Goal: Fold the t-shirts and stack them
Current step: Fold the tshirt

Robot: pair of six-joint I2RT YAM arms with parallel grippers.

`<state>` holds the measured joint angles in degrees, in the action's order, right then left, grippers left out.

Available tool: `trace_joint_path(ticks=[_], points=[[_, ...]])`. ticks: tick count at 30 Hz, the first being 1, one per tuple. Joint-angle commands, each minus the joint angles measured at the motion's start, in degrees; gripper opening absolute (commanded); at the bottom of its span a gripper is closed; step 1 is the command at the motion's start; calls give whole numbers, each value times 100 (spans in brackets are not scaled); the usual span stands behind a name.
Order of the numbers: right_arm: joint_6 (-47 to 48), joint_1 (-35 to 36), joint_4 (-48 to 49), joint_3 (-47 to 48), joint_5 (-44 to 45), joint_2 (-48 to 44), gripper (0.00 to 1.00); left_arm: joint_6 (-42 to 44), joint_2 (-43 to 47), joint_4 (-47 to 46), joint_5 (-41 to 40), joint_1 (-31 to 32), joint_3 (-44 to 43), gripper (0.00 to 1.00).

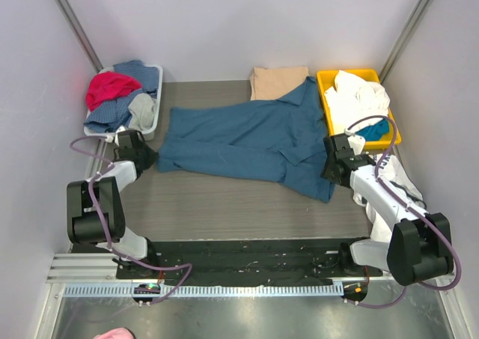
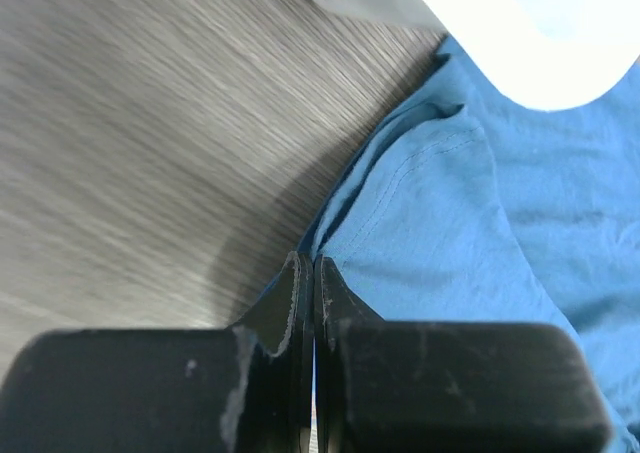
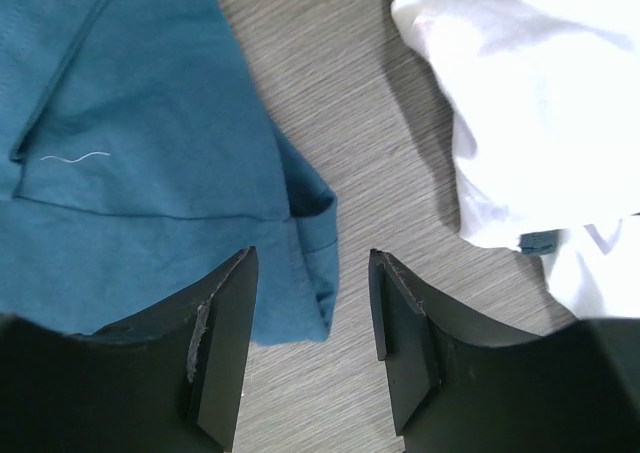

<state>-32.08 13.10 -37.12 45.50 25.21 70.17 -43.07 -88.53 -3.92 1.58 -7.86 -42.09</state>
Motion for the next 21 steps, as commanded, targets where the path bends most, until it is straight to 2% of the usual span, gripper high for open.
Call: trace_joint_path(ticks=[1,11,21], points=[[-88,-97,320,-76,-385,137,55,0,336,252,-492,-154,-177,0],[-167,-326,566,-330,-1132,-30,48,-26,301,348,-501,-243,-248,0],[-440,-352,680,-621,-1862,-311,48,-44,231,340,-422,-243,-265,0]])
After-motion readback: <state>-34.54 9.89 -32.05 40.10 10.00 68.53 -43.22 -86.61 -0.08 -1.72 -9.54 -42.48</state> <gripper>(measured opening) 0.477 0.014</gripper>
